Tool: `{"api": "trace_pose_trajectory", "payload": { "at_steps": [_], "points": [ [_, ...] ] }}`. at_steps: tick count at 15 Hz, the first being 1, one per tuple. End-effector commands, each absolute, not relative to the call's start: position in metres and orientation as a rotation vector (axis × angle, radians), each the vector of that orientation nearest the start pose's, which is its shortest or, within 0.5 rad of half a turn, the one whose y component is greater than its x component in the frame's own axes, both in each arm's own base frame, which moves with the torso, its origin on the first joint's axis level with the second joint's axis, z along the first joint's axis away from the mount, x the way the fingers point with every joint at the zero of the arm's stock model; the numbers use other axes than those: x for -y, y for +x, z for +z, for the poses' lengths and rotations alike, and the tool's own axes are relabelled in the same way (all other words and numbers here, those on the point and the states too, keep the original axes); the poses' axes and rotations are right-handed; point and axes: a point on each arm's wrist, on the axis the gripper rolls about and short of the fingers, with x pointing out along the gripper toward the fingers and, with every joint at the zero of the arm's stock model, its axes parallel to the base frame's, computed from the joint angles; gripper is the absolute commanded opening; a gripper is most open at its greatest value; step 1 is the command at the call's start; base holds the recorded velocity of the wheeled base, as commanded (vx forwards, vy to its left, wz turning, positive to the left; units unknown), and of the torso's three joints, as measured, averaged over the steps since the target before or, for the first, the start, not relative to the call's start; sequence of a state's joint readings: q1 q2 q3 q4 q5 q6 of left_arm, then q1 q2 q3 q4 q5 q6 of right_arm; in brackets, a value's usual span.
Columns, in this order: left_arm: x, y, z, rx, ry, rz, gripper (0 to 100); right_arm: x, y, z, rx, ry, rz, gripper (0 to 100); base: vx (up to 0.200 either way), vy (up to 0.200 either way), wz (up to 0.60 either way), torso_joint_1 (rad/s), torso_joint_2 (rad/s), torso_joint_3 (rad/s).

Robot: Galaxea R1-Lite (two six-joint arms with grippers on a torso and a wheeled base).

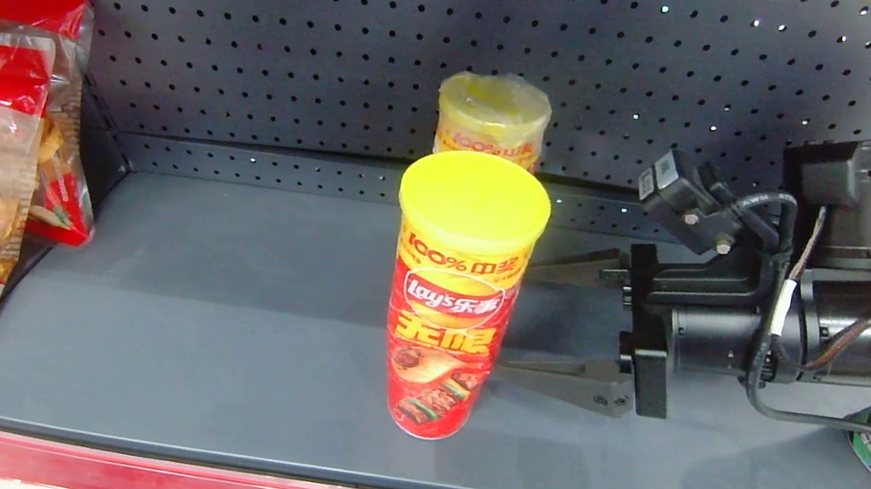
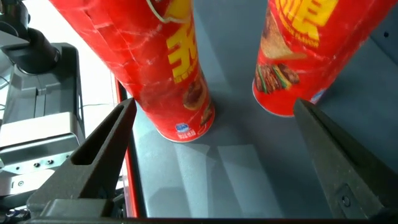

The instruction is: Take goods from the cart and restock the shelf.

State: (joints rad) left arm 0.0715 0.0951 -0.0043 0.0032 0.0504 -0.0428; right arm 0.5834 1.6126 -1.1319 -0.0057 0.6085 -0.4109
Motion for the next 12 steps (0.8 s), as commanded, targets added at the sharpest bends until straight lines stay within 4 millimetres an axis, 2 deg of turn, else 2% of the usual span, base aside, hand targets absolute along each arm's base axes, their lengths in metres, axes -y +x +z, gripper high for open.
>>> {"api": "trace_pose_trajectory", "payload": {
  "at_steps": [1, 6, 10, 12],
  "points": [
    [0.0, -0.016, 0.078, -0.094, -0.044, 0.125, 100, -0.169, 0.233, 0.241, -0.257, -0.347, 1.253, 100, 0.0, 0.0, 0.0, 0.0, 0.0, 0.0],
    [0.0, -0.016, 0.078, -0.094, -0.044, 0.125, 100, -0.162, 0.226, 0.241, -0.257, -0.345, 1.246, 100, 0.0, 0.0, 0.0, 0.0, 0.0, 0.0],
    [0.0, -0.016, 0.078, -0.093, -0.044, 0.125, 100, -0.151, 0.239, 0.246, -0.249, -0.338, 1.187, 100, 0.0, 0.0, 0.0, 0.0, 0.0, 0.0],
    [0.0, -0.016, 0.078, -0.094, -0.044, 0.125, 100, -0.149, 0.252, 0.25, -0.232, -0.336, 1.159, 100, 0.0, 0.0, 0.0, 0.0, 0.0, 0.0]
  ]
}}
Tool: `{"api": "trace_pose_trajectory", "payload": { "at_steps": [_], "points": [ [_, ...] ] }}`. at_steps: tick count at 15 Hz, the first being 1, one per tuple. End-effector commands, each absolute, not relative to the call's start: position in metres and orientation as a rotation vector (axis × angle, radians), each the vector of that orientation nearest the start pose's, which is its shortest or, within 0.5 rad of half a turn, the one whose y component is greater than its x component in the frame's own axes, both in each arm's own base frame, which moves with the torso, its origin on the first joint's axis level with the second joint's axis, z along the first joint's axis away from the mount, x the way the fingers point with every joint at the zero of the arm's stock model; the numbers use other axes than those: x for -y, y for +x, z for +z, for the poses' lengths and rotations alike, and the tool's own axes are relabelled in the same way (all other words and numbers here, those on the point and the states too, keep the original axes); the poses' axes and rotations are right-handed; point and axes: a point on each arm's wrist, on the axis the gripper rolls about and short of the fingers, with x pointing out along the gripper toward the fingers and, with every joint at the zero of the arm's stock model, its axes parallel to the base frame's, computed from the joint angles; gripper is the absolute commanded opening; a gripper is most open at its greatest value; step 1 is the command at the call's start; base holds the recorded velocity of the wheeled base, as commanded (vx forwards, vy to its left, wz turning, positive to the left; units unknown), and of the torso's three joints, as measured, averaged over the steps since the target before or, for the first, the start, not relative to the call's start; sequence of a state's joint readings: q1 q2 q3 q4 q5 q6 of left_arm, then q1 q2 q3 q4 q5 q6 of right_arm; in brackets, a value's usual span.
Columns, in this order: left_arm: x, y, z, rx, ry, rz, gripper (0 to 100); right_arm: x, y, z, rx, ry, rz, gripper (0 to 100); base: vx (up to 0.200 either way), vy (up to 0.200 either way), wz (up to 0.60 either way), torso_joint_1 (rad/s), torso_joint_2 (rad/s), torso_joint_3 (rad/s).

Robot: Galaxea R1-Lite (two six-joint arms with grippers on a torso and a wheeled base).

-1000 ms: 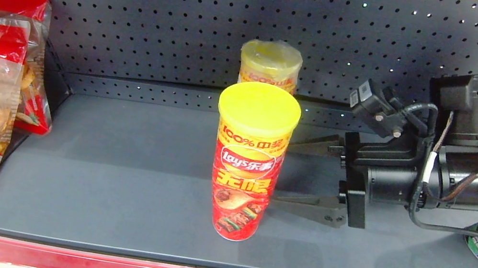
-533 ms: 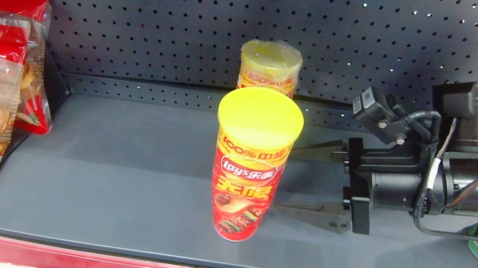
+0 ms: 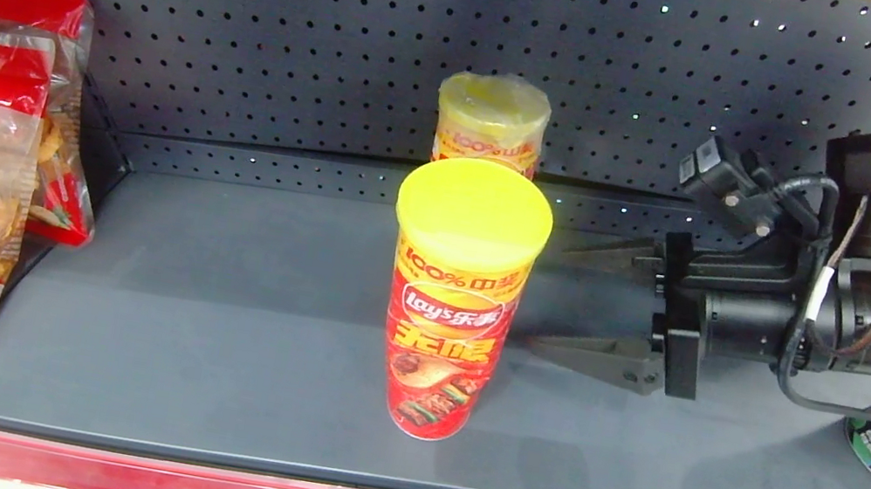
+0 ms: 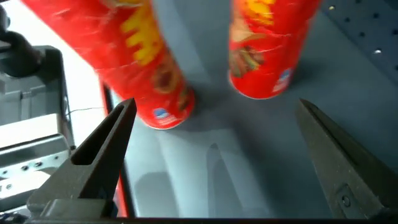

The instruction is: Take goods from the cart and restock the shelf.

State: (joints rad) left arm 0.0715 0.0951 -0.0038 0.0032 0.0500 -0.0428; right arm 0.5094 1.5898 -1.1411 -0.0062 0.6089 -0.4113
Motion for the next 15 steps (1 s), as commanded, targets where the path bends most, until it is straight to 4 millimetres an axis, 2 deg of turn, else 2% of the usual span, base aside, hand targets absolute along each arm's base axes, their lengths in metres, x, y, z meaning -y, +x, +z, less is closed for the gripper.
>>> {"api": "trace_pose_trajectory", "payload": {
  "at_steps": [1, 7, 15],
  "points": [
    [0.0, -0.016, 0.078, -0.093, -0.044, 0.125, 100, -0.147, 0.258, 0.252, -0.226, -0.335, 1.142, 100, 0.0, 0.0, 0.0, 0.0, 0.0, 0.0],
    [0.0, -0.016, 0.078, -0.094, -0.044, 0.125, 100, -0.161, 0.282, 0.256, -0.202, -0.338, 1.145, 100, 0.0, 0.0, 0.0, 0.0, 0.0, 0.0],
    [0.0, -0.016, 0.078, -0.093, -0.044, 0.125, 100, -0.178, 0.281, 0.251, -0.212, -0.339, 1.19, 100, 0.0, 0.0, 0.0, 0.0, 0.0, 0.0]
  ]
}}
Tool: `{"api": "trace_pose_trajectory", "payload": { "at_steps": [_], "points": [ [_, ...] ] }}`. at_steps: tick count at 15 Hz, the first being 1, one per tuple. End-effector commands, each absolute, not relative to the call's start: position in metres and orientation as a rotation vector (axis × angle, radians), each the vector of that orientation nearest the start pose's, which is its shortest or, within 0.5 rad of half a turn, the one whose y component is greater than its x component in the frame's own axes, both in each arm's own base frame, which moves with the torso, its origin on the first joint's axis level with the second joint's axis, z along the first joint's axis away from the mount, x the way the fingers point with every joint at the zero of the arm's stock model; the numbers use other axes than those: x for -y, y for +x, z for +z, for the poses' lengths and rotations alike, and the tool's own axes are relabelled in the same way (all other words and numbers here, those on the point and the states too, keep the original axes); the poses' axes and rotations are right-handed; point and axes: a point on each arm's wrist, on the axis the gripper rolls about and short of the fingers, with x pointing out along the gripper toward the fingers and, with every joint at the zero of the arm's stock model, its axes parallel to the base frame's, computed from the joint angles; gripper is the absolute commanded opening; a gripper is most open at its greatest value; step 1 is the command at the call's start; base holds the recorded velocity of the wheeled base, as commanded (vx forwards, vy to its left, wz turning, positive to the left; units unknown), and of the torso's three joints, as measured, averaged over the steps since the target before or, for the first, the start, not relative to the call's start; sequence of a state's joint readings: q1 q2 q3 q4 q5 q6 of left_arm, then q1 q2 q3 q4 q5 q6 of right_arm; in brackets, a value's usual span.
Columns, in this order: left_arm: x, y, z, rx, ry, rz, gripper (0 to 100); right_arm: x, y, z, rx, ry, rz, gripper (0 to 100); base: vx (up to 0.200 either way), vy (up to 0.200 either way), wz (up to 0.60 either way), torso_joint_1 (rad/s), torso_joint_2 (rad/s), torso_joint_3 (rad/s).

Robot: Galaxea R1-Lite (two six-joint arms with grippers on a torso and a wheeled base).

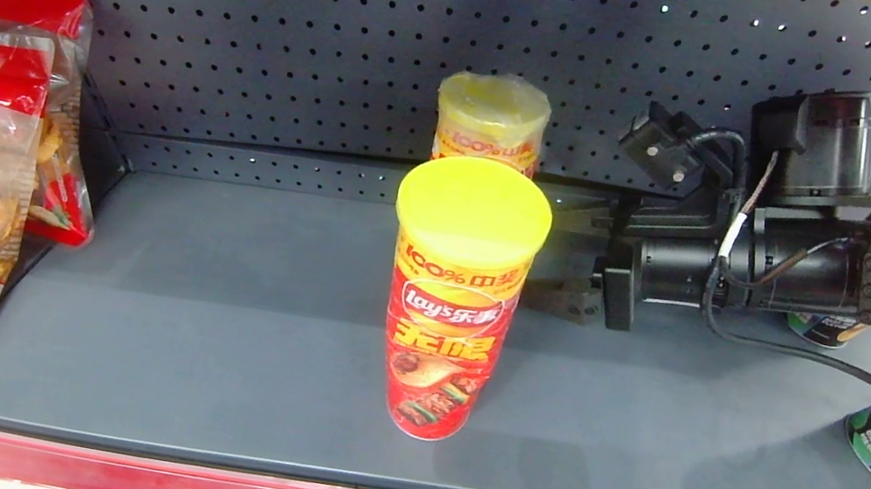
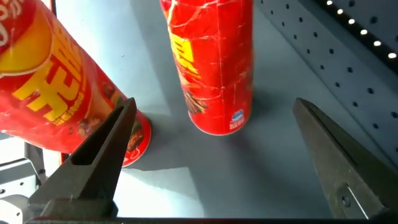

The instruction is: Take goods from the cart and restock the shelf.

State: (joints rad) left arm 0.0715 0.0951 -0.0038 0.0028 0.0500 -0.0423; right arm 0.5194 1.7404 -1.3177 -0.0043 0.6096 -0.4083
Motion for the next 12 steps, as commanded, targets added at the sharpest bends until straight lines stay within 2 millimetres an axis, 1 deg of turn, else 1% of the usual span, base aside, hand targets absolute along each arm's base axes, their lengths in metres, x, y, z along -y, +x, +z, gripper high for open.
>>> {"api": "trace_pose_trajectory", "payload": {
  "at_steps": [1, 12],
  "points": [
    [0.0, -0.0157, 0.0783, -0.093, -0.044, 0.125, 100, -0.178, 0.2807, 0.2507, -0.213, -0.338, 1.193, 100, 0.0, 0.0, 0.0, 0.0, 0.0, 0.0],
    [0.0, -0.0157, 0.0783, -0.093, -0.044, 0.125, 100, -0.1812, 0.2763, 0.2508, -0.217, -0.337, 1.206, 100, 0.0, 0.0, 0.0, 0.0, 0.0, 0.0]
  ]
}}
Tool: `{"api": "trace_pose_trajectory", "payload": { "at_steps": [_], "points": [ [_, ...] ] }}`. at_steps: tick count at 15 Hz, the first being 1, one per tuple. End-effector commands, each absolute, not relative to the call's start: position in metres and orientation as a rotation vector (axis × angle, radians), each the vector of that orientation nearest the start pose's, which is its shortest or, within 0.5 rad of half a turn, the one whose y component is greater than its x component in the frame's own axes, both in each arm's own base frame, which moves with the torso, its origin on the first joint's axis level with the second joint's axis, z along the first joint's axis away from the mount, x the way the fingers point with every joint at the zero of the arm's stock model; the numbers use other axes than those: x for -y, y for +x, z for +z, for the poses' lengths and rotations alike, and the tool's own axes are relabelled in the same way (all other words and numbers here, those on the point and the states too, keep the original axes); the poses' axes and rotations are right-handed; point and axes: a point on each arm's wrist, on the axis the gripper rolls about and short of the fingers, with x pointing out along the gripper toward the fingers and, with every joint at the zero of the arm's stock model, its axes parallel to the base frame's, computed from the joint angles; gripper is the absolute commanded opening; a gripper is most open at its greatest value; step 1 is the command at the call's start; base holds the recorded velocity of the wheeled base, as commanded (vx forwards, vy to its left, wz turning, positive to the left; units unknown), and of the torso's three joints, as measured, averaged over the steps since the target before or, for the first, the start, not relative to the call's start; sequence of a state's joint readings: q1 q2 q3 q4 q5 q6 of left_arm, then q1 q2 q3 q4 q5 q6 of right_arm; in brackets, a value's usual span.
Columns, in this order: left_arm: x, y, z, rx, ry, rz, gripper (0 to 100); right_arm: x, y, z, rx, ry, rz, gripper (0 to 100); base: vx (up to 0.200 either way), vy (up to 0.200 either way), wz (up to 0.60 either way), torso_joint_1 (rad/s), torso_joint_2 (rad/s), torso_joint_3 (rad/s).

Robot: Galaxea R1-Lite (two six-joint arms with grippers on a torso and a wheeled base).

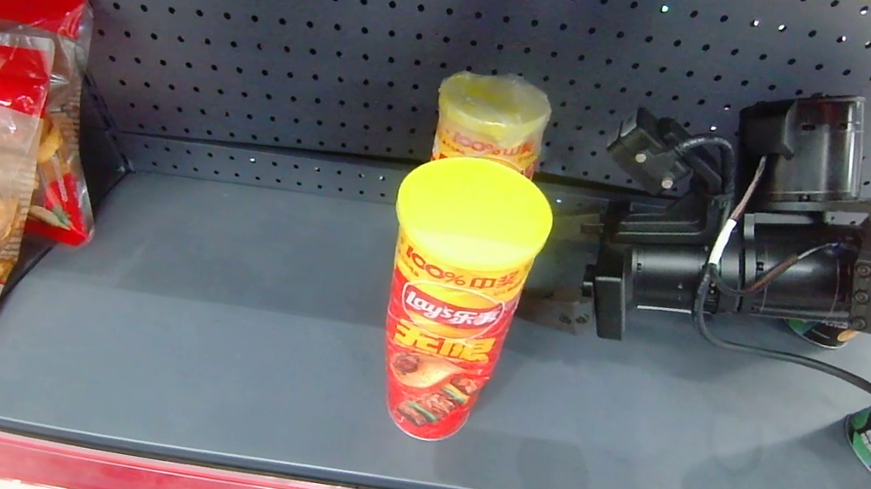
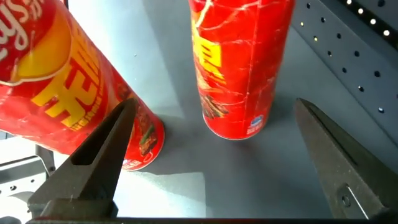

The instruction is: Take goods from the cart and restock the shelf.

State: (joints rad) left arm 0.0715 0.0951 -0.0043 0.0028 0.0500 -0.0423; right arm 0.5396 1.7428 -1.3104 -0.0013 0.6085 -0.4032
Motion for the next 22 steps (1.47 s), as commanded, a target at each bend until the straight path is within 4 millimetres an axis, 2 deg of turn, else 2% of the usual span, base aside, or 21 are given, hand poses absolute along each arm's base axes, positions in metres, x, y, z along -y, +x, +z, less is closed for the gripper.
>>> {"api": "trace_pose_trajectory", "payload": {
  "at_steps": [1, 14, 22],
  "points": [
    [0.0, -0.016, 0.078, -0.094, -0.044, 0.125, 100, -0.182, 0.276, 0.25, -0.22, -0.337, 1.208, 100, 0.0, 0.0, 0.0, 0.0, 0.0, 0.0],
    [0.0, -0.016, 0.078, -0.094, -0.044, 0.125, 100, -0.184, 0.272, 0.247, -0.233, -0.336, 1.22, 100, 0.0, 0.0, 0.0, 0.0, 0.0, 0.0],
    [0.0, -0.016, 0.078, -0.093, -0.044, 0.125, 100, -0.179, 0.298, 0.247, -0.222, -0.333, 1.169, 100, 0.0, 0.0, 0.0, 0.0, 0.0, 0.0]
  ]
}}
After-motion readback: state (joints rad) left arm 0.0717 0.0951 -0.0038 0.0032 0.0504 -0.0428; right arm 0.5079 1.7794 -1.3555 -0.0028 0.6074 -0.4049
